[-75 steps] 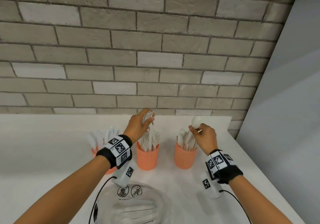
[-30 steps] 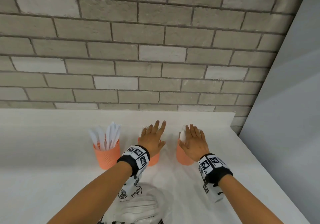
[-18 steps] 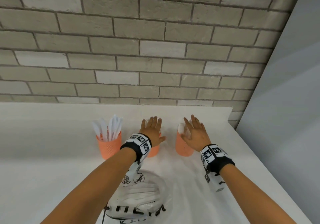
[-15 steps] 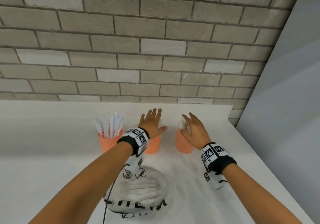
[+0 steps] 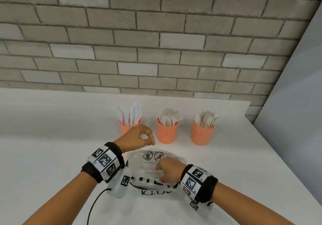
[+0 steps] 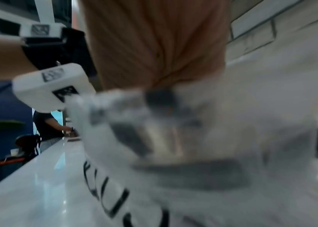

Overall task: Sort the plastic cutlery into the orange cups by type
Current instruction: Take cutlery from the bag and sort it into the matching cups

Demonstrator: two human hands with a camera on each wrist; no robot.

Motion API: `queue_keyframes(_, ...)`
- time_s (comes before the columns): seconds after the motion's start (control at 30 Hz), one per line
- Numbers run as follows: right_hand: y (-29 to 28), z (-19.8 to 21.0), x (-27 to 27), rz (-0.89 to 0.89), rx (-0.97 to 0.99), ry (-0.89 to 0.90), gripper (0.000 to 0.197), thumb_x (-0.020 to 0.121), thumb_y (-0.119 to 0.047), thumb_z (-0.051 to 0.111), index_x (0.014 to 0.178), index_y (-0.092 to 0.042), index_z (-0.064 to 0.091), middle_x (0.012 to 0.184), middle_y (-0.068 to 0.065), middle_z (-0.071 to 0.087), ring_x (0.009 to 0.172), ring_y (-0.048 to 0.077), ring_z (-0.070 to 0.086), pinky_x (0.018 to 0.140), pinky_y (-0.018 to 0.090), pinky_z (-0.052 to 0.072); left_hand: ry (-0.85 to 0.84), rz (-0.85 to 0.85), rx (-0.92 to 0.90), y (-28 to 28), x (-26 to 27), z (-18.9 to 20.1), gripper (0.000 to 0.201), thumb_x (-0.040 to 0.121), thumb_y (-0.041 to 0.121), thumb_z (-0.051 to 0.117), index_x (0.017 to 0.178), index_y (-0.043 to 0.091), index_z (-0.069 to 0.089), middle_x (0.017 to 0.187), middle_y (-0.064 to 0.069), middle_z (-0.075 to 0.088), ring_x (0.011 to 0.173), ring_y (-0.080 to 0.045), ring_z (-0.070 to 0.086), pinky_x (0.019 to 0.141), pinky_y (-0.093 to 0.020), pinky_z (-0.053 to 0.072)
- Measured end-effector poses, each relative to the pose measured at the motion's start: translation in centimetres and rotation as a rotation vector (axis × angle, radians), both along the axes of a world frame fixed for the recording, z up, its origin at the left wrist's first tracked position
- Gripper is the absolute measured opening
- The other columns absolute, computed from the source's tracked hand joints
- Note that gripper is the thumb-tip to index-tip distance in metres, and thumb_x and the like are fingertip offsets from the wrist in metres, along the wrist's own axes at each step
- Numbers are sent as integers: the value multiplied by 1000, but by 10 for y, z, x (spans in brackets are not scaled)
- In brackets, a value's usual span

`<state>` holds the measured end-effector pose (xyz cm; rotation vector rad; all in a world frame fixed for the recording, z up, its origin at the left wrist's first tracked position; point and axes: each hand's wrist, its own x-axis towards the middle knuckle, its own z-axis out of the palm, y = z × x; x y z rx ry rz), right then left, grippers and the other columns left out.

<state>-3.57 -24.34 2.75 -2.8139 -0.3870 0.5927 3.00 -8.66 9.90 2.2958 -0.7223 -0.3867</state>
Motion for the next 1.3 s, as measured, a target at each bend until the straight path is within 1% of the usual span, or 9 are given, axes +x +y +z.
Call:
queue_keyframes(0.2, 13, -21, 8, -77, -164, 6, 60, 83, -10, 62, 136, 0, 34, 136, 22, 44, 125, 35, 44, 104, 39, 37, -49, 137, 176, 21, -30, -57, 16, 80, 32, 66, 71, 42, 59, 142, 0, 39, 137, -14, 26, 109, -32, 29)
queue_keyframes(0.27, 14, -24, 9, -87, -182, 2, 67, 82, -11, 64, 139, -2, 29, 139, 21, 41, 128, 35, 41, 107, 40, 35, -34, 227, 194, 22, -38, -71, 11, 81, 33, 66, 91, 36, 66, 145, -4, 33, 140, -18, 23, 111, -36, 30)
queue_keyframes(0.37, 15, -29, 12, -85, -166, 1, 77, 82, -12, 66, 144, -5, 23, 145, 21, 34, 133, 35, 34, 110, 40, 31, -20, 336, 163, 19, -46, -87, 36, 82, 23, 65, 118, 26, 59, 146, -9, 25, 138, -24, 28, 110, -31, 31)
queue_keyframes(0.57, 19, -33, 11, -100, -117, -15, 67, 78, -15, 69, 135, -5, 37, 136, 18, 44, 127, 32, 41, 106, 37, 38, 154, 317, 105, 16, -56, -96, 65, 79, -2, 54, 136, 25, 38, 134, -9, 32, 121, -24, 48, 105, -27, 38)
queue_keyframes(0.93, 23, -39, 4, -221, 134, -1, 43, 90, -23, 54, 131, -12, 46, 130, 10, 55, 120, 26, 52, 99, 29, 41, 57, 360, 98, 23, -53, -92, 56, 85, 8, 50, 138, 24, 40, 135, -7, 36, 119, -24, 48, 102, -28, 40)
queue_keyframes(1.03, 17, -30, 6, -230, 204, 182, 21, 96, -6, 40, 109, -6, 55, 102, 13, 61, 96, 18, 58, 69, 5, 41, -125, 486, 206, 23, -53, -87, 52, 85, 5, 44, 135, 21, 45, 130, -7, 40, 118, -24, 44, 94, -31, 45)
queue_keyframes(1.13, 14, -28, 10, -259, 184, 195, 30, 94, -1, 34, 69, -15, 43, 65, -1, 34, 59, 5, 31, 50, 9, 32, -167, 535, 282, 20, -54, -88, 52, 85, 7, 43, 135, 21, 44, 123, -6, 46, 117, -23, 41, 87, -29, 45)
queue_keyframes(1.23, 13, -34, 6, -248, 220, 193, 27, 94, -1, 34, 105, 10, 56, 76, 12, 50, 69, 14, 46, 65, 12, 39, -104, 514, 239, 19, -49, -89, 47, 88, 21, 42, 135, 20, 44, 122, -9, 51, 117, -27, 41, 93, -30, 39)
queue_keyframes(1.3, 13, -33, 1, -226, 254, 189, 27, 96, -10, 37, 114, 0, 55, 105, 16, 60, 94, 21, 54, 85, 22, 41, -110, 466, 168, 22, -44, -88, 42, 91, 31, 39, 128, 16, 52, 121, -11, 55, 112, -28, 47, 93, -28, 34)
